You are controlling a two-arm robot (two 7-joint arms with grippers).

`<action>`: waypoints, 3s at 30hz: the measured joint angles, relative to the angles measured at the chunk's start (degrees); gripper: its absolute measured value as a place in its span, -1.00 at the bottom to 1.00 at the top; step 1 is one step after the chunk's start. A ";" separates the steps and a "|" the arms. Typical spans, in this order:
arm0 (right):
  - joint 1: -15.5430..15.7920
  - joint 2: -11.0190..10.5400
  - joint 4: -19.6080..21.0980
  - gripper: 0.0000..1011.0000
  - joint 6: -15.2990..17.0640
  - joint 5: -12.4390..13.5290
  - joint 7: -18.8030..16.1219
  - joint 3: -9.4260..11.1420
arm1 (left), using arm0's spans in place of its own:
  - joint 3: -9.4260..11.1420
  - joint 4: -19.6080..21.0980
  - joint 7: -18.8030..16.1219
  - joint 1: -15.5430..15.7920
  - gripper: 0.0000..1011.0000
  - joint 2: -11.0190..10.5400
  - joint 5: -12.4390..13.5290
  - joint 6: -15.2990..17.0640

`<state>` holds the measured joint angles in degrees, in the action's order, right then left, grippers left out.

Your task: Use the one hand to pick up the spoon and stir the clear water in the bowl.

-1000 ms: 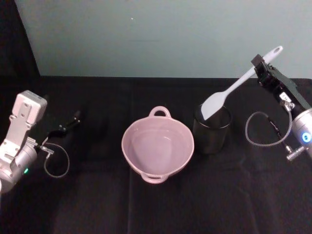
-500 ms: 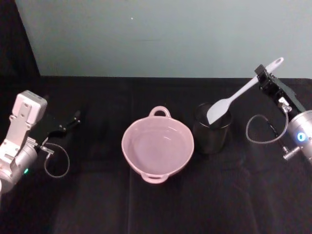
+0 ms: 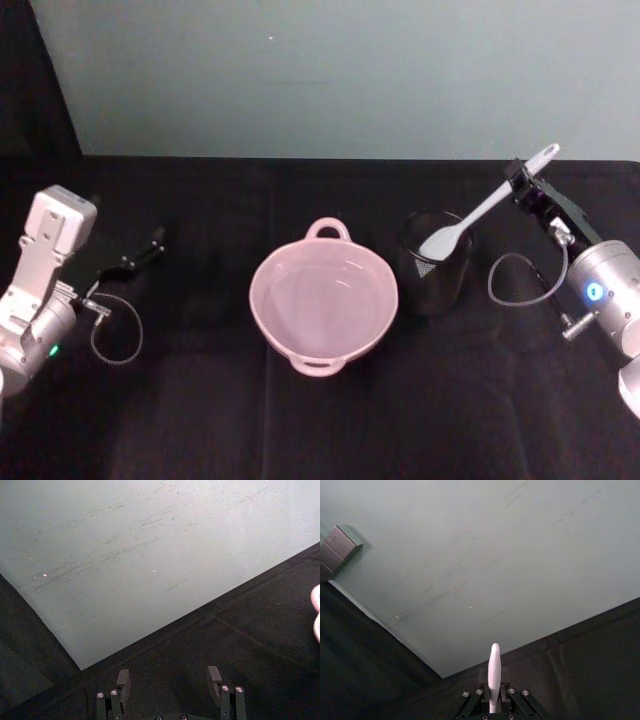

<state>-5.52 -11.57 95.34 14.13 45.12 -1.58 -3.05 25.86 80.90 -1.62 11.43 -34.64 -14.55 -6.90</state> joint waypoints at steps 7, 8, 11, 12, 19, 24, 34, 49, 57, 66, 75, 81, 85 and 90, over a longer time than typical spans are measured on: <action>0.12 -0.29 -0.95 -0.77 -0.06 0.83 1.07 -0.88 | 0.00 0.00 0.00 0.00 1.00 0.00 0.00 0.00; 0.16 -0.34 -1.17 -0.77 -0.09 1.01 1.38 -1.03 | 0.00 0.00 0.00 0.00 1.00 0.00 0.00 0.00; 0.20 -0.42 -1.45 -0.77 -0.21 1.32 1.70 -1.21 | 0.00 0.00 0.00 0.00 1.00 0.00 0.00 0.00; 0.22 -0.50 -1.60 -0.77 -0.26 1.51 1.96 -1.33 | 0.00 0.00 0.00 0.00 1.00 0.00 0.00 0.00; 0.27 -0.77 -2.06 -0.77 -0.37 2.62 3.04 -1.83 | 0.00 0.00 0.00 0.00 1.00 0.00 0.00 0.00; 0.26 -1.13 -2.07 -0.77 -0.40 3.15 3.90 -2.23 | 0.00 0.00 0.00 0.00 1.00 0.00 0.00 0.00; 0.10 -2.14 -2.41 -0.77 -0.70 4.17 4.67 -3.44 | 0.00 0.00 0.00 0.00 1.00 0.00 0.00 0.00; 0.01 -3.68 -1.49 -0.77 -2.33 4.82 5.08 -5.82 | 0.00 0.00 0.00 0.00 1.00 0.00 0.00 0.00; -0.23 -3.80 -1.37 -0.77 -2.41 4.59 5.62 -6.81 | 0.00 0.00 0.00 0.00 1.00 0.00 0.00 0.00; -0.36 -3.92 -1.45 -0.77 -2.50 4.36 6.09 -7.46 | 0.00 0.00 0.00 0.00 1.00 0.00 0.00 0.00; -0.22 -3.99 -1.52 -0.77 -2.73 4.05 6.36 -7.48 | 0.00 0.00 0.00 0.00 1.00 0.00 0.00 0.00; -0.06 -4.00 -1.49 -0.77 -2.91 3.81 6.38 -7.28 | 0.00 0.00 0.00 0.00 1.00 0.00 0.00 0.00; 0.00 -3.96 -1.49 -0.77 -2.96 3.67 6.39 -7.13 | 0.00 0.00 0.00 0.00 1.00 0.00 0.00 0.00; 0.05 -3.92 -1.49 -0.77 -2.95 3.60 6.43 -6.98 | 0.00 0.00 0.00 0.00 1.00 0.00 0.00 0.00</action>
<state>-5.47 -15.49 93.85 11.18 48.72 4.85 -10.03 25.86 80.90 -1.62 11.43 -34.65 -14.55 -6.91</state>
